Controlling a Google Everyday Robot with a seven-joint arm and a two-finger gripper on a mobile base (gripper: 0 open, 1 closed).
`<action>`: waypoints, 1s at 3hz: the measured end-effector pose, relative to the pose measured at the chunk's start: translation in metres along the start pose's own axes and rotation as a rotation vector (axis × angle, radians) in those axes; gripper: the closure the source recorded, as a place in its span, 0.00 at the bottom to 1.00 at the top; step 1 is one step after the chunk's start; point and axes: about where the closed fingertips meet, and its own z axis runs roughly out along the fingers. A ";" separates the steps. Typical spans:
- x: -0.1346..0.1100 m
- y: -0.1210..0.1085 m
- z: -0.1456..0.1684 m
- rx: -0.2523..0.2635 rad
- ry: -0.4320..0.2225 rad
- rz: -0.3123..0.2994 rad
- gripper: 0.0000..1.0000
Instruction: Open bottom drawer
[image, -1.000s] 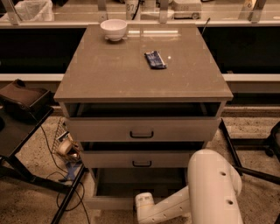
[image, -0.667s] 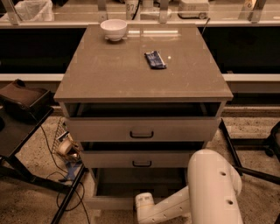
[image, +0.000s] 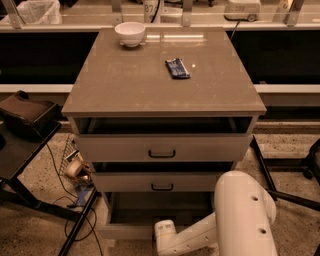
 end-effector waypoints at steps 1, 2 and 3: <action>0.000 0.000 0.000 0.000 0.000 0.000 1.00; 0.000 0.000 0.000 0.000 0.000 0.000 0.87; 0.000 0.000 0.000 0.000 0.000 0.000 0.64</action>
Offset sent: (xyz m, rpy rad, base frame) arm 0.0000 0.0001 0.0000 -0.0001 0.0000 0.0000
